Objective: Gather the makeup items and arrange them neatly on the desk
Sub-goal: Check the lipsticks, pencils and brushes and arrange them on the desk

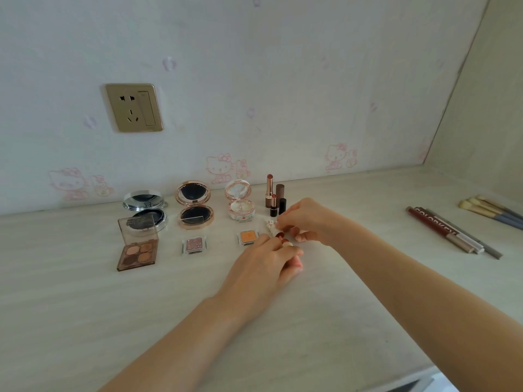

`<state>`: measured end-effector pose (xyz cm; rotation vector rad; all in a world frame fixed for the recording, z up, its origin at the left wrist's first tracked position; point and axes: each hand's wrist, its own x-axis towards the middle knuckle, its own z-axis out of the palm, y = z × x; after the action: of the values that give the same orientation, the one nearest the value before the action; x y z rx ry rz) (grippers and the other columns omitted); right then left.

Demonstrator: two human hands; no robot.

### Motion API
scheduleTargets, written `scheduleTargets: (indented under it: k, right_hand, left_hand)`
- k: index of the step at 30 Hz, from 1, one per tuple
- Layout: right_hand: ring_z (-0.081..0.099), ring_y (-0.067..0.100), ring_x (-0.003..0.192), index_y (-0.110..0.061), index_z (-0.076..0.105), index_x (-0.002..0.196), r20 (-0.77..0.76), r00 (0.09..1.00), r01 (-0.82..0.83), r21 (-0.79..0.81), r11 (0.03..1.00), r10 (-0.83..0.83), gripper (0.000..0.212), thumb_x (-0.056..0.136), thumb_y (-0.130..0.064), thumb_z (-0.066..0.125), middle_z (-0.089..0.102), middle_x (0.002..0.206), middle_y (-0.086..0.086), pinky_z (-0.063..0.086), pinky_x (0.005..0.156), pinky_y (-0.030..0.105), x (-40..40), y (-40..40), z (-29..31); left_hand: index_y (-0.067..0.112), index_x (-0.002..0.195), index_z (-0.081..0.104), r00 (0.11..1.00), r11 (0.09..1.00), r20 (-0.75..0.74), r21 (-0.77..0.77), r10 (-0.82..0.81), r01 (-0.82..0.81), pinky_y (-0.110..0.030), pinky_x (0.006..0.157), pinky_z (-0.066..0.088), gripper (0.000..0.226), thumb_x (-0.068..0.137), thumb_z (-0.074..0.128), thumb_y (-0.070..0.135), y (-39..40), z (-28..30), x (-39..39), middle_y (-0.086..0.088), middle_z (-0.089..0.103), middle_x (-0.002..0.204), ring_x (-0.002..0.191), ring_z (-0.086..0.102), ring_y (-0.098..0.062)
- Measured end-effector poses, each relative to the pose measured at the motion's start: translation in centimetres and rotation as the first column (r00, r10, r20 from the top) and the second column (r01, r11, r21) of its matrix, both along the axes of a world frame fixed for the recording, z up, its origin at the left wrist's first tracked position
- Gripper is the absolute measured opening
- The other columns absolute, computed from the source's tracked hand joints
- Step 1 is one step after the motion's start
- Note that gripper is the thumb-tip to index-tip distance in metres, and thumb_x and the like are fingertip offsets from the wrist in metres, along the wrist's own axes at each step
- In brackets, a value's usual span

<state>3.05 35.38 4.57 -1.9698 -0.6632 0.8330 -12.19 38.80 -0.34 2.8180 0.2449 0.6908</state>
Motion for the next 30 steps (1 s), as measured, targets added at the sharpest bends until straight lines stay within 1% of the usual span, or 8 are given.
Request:
scheduleTargets:
  k: [4, 8, 12, 16, 22, 25, 27, 30]
  right_hand:
    - [0.05, 0.023, 0.069, 0.008, 0.066, 0.101, 0.007, 1.0, 0.008, -0.006, 1.0, -0.008, 0.023, 0.079, 0.0, 0.063, 0.058, 0.079, 0.015, 0.043, 0.056, 0.026, 0.2, 0.1, -0.3]
    - [0.05, 0.019, 0.059, 0.0, 0.065, 0.082, 0.007, 1.0, 0.006, 0.004, 1.0, -0.006, 0.004, 0.079, -0.002, 0.066, 0.059, 0.064, 0.009, 0.044, 0.051, 0.024, 0.2, 0.2, -0.6]
    - [0.051, 0.017, 0.056, -0.002, 0.063, 0.075, 0.029, 0.999, 0.014, 0.001, 1.0, -0.014, 0.005, 0.077, -0.004, 0.068, 0.06, 0.061, 0.007, 0.045, 0.049, 0.023, 0.3, 0.3, -0.9]
    - [0.053, 0.016, 0.054, -0.001, 0.065, 0.079, 0.06, 0.998, 0.012, -0.022, 1.0, -0.01, 0.005, 0.078, -0.005, 0.067, 0.062, 0.064, 0.008, 0.045, 0.048, 0.023, 0.2, 0.3, -0.8]
    - [0.054, 0.022, 0.058, 0.008, 0.065, 0.094, 0.1, 0.995, -0.013, -0.028, 1.0, 0.016, 0.021, 0.084, -0.011, 0.062, 0.066, 0.073, 0.013, 0.046, 0.055, 0.027, 0.3, -0.6, -0.5]
    - [0.054, 0.025, 0.061, 0.007, 0.065, 0.097, 0.202, 0.979, -0.019, -0.058, 0.998, 0.03, 0.026, 0.086, -0.015, 0.058, 0.071, 0.087, 0.02, 0.046, 0.06, 0.031, 0.6, -1.7, -0.3]
    - [0.057, 0.027, 0.066, 0.006, 0.065, 0.097, 0.292, 0.955, -0.019, -0.075, 0.997, 0.04, 0.027, 0.085, -0.016, 0.057, 0.07, 0.096, 0.024, 0.048, 0.065, 0.033, 0.9, -2.8, -0.1]
    - [0.063, 0.027, 0.08, 0.0, 0.066, 0.096, 0.463, 0.884, -0.016, -0.114, 0.993, 0.067, 0.024, 0.087, -0.019, 0.055, 0.069, 0.093, 0.016, 0.052, 0.073, 0.033, 1.4, -4.9, 0.1]
  left_hand:
    - [0.029, 0.124, 0.058, 1.0, 1.0, 0.016, -0.002, 0.009, -0.009, -0.024, 0.087, 0.038, 0.032, 0.096, 0.048, 0.041, 0.0, -0.2, 0.0, 0.008, 0.059, 0.108, 0.104, 0.041, -0.01]
    - [0.028, 0.122, 0.06, 0.999, 1.0, 0.032, -0.011, 0.018, -0.018, -0.023, 0.086, 0.038, 0.03, 0.096, 0.05, 0.04, 0.0, -0.3, 0.1, 0.008, 0.06, 0.108, 0.103, 0.042, -0.01]
    - [0.027, 0.121, 0.061, 0.998, 1.0, 0.056, -0.015, 0.02, -0.019, -0.025, 0.085, 0.04, 0.03, 0.094, 0.053, 0.038, 0.0, -0.5, 0.0, 0.008, 0.061, 0.105, 0.101, 0.043, -0.01]
    - [0.029, 0.122, 0.061, 0.998, 1.0, 0.069, -0.019, 0.012, -0.011, -0.026, 0.083, 0.043, 0.032, 0.092, 0.055, 0.039, 0.0, -0.5, -0.2, 0.01, 0.061, 0.1, 0.097, 0.043, -0.009]
    - [0.033, 0.117, 0.062, 0.997, 1.0, 0.082, 0.004, 0.005, -0.005, -0.024, 0.078, 0.042, 0.029, 0.09, 0.056, 0.042, 0.0, -0.2, -0.6, 0.016, 0.057, 0.091, 0.089, 0.039, -0.005]
    - [0.033, 0.119, 0.061, 0.997, 1.0, 0.075, -0.009, -0.001, 0.002, -0.024, 0.079, 0.043, 0.03, 0.091, 0.054, 0.043, 0.2, 0.5, -0.8, 0.019, 0.052, 0.087, 0.089, 0.036, -0.002]
    - [0.033, 0.116, 0.063, 0.997, 0.999, 0.076, -0.047, 0.009, -0.005, -0.025, 0.081, 0.044, 0.03, 0.091, 0.052, 0.045, 0.3, 1.2, -0.8, 0.02, 0.055, 0.089, 0.094, 0.039, -0.001]
    - [0.027, 0.115, 0.066, 0.996, 0.998, 0.082, -0.053, 0.034, -0.03, -0.028, 0.083, 0.045, 0.032, 0.092, 0.05, 0.043, 0.2, 2.2, -0.5, 0.016, 0.061, 0.097, 0.104, 0.043, -0.003]
